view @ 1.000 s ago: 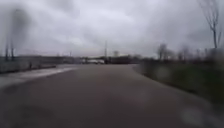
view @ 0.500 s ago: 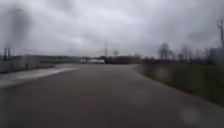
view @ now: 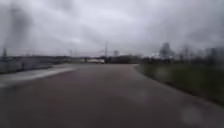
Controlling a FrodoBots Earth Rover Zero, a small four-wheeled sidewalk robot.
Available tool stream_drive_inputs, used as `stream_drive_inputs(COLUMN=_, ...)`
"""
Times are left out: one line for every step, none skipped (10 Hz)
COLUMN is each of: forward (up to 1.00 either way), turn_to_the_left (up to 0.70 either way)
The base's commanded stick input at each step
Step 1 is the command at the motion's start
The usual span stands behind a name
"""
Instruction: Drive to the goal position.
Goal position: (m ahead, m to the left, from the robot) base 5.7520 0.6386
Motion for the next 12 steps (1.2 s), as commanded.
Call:
stream_drive_inputs(forward=1.00, turn_to_the_left=-0.01)
stream_drive_inputs(forward=1.00, turn_to_the_left=-0.01)
stream_drive_inputs(forward=0.76, turn_to_the_left=-0.01)
stream_drive_inputs(forward=0.00, turn_to_the_left=0.00)
stream_drive_inputs(forward=0.00, turn_to_the_left=0.00)
stream_drive_inputs(forward=0.00, turn_to_the_left=0.00)
stream_drive_inputs(forward=0.00, turn_to_the_left=0.00)
stream_drive_inputs(forward=0.00, turn_to_the_left=0.00)
stream_drive_inputs(forward=0.00, turn_to_the_left=0.00)
stream_drive_inputs(forward=0.00, turn_to_the_left=0.00)
stream_drive_inputs(forward=0.00, turn_to_the_left=0.00)
stream_drive_inputs(forward=0.00, turn_to_the_left=0.00)
